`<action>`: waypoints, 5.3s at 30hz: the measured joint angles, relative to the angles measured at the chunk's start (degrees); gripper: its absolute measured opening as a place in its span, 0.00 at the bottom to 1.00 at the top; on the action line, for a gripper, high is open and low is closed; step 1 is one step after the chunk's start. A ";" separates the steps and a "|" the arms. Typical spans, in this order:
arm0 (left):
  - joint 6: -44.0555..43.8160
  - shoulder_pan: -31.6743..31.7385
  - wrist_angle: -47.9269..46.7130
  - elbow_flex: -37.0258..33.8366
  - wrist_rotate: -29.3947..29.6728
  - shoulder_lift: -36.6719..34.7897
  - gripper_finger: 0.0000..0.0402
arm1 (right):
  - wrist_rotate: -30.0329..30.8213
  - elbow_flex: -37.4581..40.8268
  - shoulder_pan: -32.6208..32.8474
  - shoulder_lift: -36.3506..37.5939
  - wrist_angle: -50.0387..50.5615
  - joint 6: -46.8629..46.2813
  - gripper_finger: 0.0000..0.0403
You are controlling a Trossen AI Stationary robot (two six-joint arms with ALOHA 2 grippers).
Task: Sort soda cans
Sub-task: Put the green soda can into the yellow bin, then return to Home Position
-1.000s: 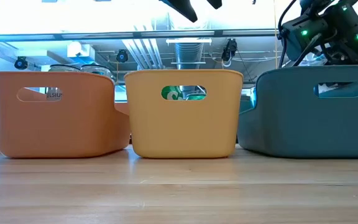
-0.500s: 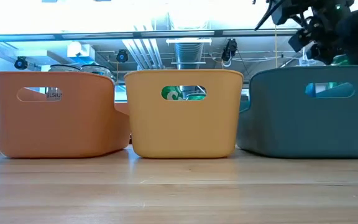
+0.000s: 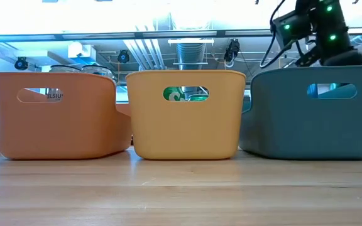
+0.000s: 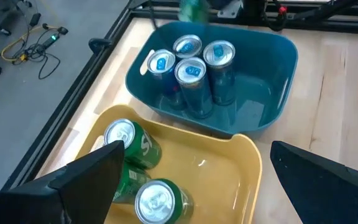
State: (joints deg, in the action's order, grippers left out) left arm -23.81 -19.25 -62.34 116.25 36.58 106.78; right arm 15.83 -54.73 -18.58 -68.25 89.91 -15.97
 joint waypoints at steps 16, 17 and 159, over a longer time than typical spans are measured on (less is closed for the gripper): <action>-4.60 -0.30 -5.47 0.00 -2.44 -1.69 0.96 | 8.35 -25.84 -6.13 0.60 -15.87 6.53 0.74; -4.87 -0.07 -6.24 0.00 -3.27 -1.98 0.96 | 6.45 -26.85 -5.25 0.48 -18.22 7.27 0.74; 23.10 22.15 66.39 -87.08 -29.22 -72.33 0.96 | 8.94 19.99 17.55 44.20 -77.59 15.37 0.03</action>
State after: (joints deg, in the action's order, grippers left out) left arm -0.71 2.90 4.05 29.17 7.36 34.45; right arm 24.78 -34.74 -1.03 -24.06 12.32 -0.60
